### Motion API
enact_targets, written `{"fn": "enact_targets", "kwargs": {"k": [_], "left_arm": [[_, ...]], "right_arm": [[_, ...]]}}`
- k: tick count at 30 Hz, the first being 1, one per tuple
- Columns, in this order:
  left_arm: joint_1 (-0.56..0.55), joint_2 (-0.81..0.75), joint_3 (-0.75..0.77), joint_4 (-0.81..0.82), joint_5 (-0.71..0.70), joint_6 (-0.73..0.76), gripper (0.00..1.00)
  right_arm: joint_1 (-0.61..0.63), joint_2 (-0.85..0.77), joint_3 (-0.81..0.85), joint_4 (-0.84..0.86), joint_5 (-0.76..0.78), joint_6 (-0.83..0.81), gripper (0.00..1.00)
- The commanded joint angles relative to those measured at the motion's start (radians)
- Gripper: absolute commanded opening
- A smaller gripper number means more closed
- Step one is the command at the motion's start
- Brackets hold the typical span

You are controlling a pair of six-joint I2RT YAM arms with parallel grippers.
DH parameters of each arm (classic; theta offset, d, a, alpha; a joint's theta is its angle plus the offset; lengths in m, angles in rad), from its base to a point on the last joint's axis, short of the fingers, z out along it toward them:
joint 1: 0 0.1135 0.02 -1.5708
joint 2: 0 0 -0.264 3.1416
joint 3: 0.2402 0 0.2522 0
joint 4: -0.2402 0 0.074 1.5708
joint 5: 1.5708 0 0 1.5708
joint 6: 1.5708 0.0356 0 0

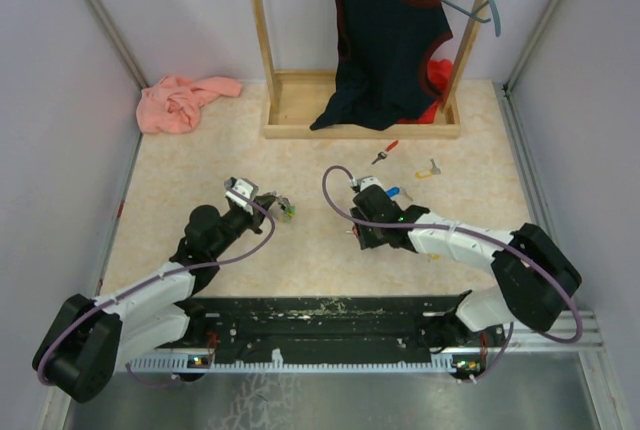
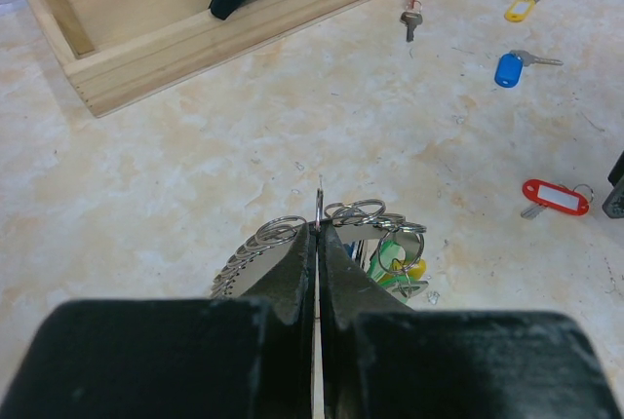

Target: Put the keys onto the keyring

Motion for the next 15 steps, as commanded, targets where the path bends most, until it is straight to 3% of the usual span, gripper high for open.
{"fn": "enact_targets", "kwargs": {"k": [1,8,15], "left_arm": [[0.009,-0.004,0.008,0.062,0.016,-0.011,0.01],[0.009,-0.012,0.009,0.062,0.018,-0.011,0.01],[0.009,-0.009,0.008,0.064,0.026,-0.015,0.01]], "right_arm": [[-0.006,-0.059,-0.057,0.111,0.036,0.165,0.35],[-0.005,-0.085,-0.139,0.252,0.095,0.253,0.30],[-0.005,-0.071,-0.149,0.270,0.142,0.268,0.26]]}}
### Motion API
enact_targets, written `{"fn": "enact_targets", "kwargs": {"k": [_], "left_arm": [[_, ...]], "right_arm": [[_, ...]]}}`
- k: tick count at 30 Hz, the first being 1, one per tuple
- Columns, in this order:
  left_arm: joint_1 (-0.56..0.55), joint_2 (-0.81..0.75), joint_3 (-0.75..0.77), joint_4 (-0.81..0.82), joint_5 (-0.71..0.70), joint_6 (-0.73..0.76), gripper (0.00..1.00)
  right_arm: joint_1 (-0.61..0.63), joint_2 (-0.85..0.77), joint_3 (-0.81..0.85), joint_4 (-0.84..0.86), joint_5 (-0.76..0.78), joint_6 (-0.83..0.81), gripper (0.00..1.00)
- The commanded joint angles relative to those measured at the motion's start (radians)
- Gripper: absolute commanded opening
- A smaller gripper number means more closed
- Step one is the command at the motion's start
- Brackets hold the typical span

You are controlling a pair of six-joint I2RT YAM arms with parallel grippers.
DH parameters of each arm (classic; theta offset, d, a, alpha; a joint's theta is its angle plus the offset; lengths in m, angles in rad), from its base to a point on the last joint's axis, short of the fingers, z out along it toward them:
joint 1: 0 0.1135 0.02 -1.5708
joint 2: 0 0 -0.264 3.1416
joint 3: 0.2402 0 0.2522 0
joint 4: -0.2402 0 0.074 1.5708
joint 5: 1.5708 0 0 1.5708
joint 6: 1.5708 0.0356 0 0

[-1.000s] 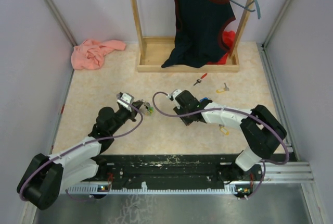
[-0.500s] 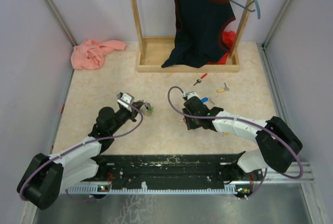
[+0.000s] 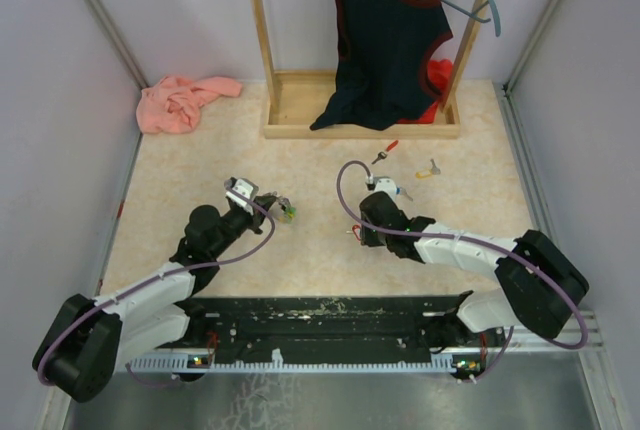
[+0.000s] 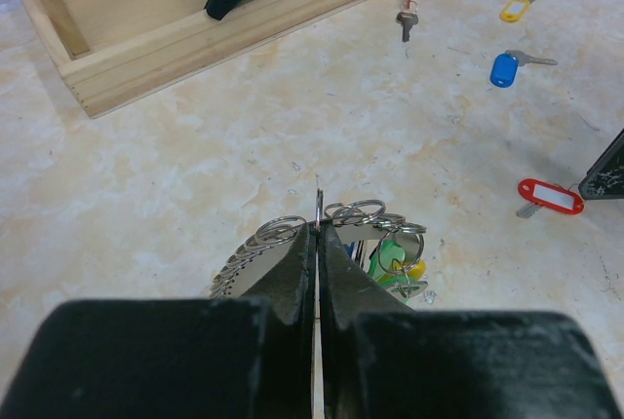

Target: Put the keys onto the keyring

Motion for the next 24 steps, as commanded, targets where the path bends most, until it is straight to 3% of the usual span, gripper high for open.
{"fn": "enact_targets", "kwargs": {"k": [1,24], "left_arm": [[0.009,-0.009,0.009,0.064,0.019,-0.013,0.01],[0.010,-0.006,0.008,0.067,0.027,-0.018,0.01]], "right_arm": [[-0.006,-0.014,-0.001,0.077,0.058,0.033,0.25],[-0.005,0.027,-0.009,0.050,0.040,0.058,0.22]]}}
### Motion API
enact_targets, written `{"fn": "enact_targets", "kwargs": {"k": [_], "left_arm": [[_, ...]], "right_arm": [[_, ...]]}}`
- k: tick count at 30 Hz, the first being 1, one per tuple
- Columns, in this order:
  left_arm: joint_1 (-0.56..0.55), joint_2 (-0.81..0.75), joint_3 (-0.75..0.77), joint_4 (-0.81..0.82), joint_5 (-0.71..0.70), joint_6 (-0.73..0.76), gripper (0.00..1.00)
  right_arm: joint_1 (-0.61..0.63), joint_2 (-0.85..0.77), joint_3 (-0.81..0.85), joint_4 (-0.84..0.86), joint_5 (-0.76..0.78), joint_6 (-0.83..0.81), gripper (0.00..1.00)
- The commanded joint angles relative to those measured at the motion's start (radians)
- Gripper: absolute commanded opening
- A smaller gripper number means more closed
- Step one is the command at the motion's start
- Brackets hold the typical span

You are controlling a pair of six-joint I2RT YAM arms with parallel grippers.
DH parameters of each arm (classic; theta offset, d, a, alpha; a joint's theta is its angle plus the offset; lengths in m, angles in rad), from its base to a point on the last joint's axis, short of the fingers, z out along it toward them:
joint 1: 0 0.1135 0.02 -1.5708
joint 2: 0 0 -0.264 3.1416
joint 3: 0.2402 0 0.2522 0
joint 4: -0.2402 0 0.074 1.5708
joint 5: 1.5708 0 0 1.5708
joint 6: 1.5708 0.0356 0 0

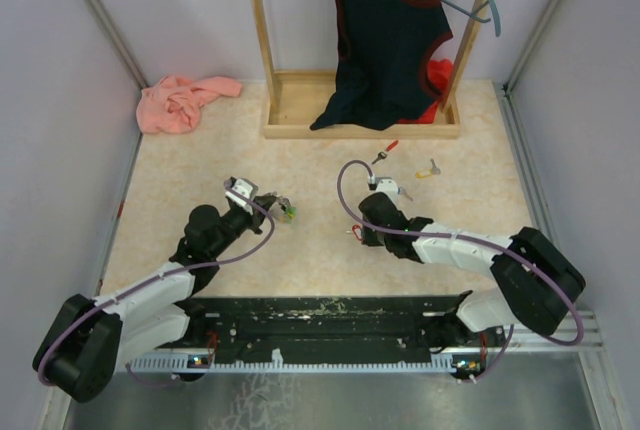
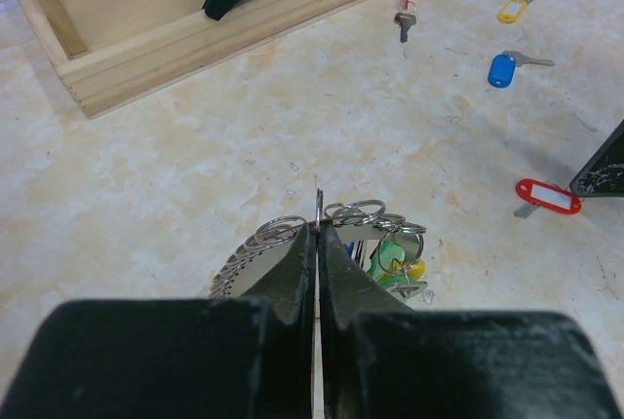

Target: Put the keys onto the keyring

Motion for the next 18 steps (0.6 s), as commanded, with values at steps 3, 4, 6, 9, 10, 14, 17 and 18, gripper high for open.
{"fn": "enact_targets", "kwargs": {"k": [3,4,6,9,10,14,17,18], "left_arm": [[0.005,-0.006,0.008,0.066,0.016,-0.012,0.01],[0.005,-0.006,0.008,0.066,0.017,-0.013,0.01],[0.004,-0.006,0.008,0.067,0.018,-0.013,0.01],[0.004,-0.006,0.008,0.066,0.017,-0.012,0.01],[0.005,-0.006,0.008,0.066,0.017,-0.013,0.01],[0.005,-0.002,0.008,0.068,0.020,-0.013,0.01],[0.005,-0.002,0.008,0.068,0.021,-0.015,0.01],[0.004,-0.002,0.008,0.068,0.021,-0.014,0.01]], "right_arm": [[-0.005,0.014,-0.005,0.021,-0.002,0.016,0.22],[-0.005,0.015,-0.005,0.023,-0.005,0.016,0.22],[-0.005,0.013,-0.008,0.034,-0.006,0.015,0.22],[-0.006,0.015,-0.010,0.043,-0.013,0.013,0.21],[-0.006,0.017,-0.010,0.044,-0.019,0.012,0.21],[-0.005,0.028,-0.011,0.049,-0.023,0.011,0.17],[-0.005,0.028,-0.014,0.056,-0.024,0.008,0.14],[-0.005,0.028,-0.014,0.057,-0.024,0.007,0.12]]}}
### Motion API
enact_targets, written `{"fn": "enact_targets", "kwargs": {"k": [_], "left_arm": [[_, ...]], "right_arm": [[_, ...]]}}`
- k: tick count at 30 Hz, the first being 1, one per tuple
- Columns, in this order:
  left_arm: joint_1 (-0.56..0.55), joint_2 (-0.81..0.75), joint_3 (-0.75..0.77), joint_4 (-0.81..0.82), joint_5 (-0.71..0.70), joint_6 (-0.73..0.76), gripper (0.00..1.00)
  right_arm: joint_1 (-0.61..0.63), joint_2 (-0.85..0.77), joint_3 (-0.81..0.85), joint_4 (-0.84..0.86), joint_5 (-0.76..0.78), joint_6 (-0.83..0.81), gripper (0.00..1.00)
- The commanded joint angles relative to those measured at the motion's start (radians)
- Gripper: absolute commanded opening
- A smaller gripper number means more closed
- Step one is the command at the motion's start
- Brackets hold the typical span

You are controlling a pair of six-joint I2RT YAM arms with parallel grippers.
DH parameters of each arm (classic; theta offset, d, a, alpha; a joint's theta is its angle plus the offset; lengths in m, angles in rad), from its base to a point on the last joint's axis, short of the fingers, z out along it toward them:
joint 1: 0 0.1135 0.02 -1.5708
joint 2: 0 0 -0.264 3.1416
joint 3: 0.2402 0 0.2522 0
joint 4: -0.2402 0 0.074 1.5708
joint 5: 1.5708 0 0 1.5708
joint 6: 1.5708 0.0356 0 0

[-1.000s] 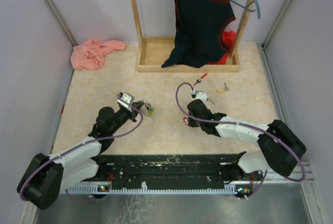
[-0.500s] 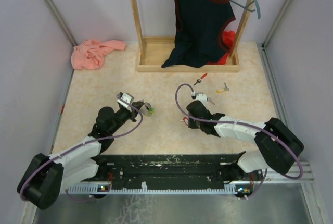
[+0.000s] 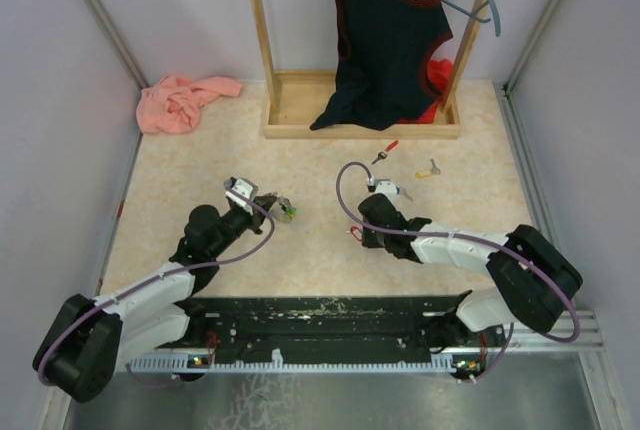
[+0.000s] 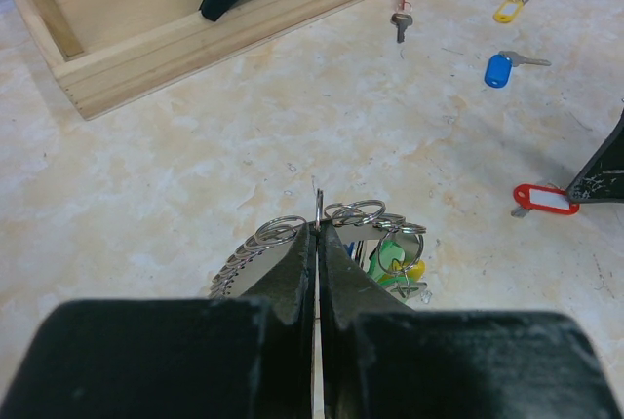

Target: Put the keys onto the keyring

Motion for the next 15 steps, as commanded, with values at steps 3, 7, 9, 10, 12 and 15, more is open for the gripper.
{"fn": "enact_targets", "kwargs": {"k": [3,7,9,10,12,15], "left_arm": [[0.004,-0.002,0.009,0.066,0.014,-0.015,0.01],[0.005,-0.003,0.010,0.067,0.020,-0.011,0.01],[0.004,-0.003,0.010,0.067,0.029,-0.009,0.01],[0.005,-0.002,0.011,0.067,0.035,-0.008,0.01],[0.005,0.002,0.013,0.068,0.059,-0.005,0.01],[0.005,0.016,0.023,0.067,0.118,0.005,0.01]], "right_arm": [[-0.005,-0.003,-0.003,0.043,0.001,-0.008,0.07],[-0.005,-0.033,-0.001,0.027,0.020,-0.046,0.00],[-0.005,-0.062,0.001,0.025,0.029,-0.085,0.00],[-0.005,-0.076,0.002,0.025,0.031,-0.111,0.00],[-0.005,-0.107,0.010,0.024,0.033,-0.183,0.00],[-0.004,-0.147,0.037,0.010,0.005,-0.297,0.00]]}}
